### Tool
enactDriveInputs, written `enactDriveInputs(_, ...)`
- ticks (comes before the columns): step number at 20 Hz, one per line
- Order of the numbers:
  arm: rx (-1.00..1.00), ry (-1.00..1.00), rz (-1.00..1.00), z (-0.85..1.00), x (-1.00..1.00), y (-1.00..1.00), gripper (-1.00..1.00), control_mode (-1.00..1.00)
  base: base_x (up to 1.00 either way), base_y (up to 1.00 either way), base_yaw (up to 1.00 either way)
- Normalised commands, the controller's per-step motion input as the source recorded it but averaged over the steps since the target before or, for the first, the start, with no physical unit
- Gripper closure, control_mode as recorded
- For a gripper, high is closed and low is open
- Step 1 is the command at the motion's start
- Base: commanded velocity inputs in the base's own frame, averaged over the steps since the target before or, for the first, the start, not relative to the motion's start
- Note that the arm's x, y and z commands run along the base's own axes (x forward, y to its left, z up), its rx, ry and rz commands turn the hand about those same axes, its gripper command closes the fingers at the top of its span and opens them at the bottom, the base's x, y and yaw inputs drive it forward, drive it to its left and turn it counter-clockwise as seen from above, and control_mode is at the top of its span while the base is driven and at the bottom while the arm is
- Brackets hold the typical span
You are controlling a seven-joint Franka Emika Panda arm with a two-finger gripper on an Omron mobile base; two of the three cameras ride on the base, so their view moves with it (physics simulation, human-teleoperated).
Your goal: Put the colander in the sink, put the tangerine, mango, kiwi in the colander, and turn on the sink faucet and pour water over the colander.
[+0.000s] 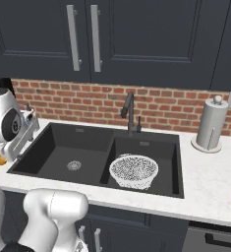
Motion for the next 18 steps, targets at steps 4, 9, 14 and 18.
enactDriveInputs(4,0.08,0.09,-0.36,-0.06,0.28,0.99,-1.00,-1.00,0.00,0.00,0.00)
enactDriveInputs(9,0.13,0.08,-0.43,-0.20,0.17,0.80,-1.00,-1.00,0.00,0.00,0.00)
enactDriveInputs(14,0.17,0.07,-0.45,-0.34,0.07,0.64,-1.00,-1.00,0.00,0.00,0.00)
enactDriveInputs(18,0.16,0.04,-0.46,-0.39,0.00,0.60,-1.00,-1.00,0.00,0.00,0.00)
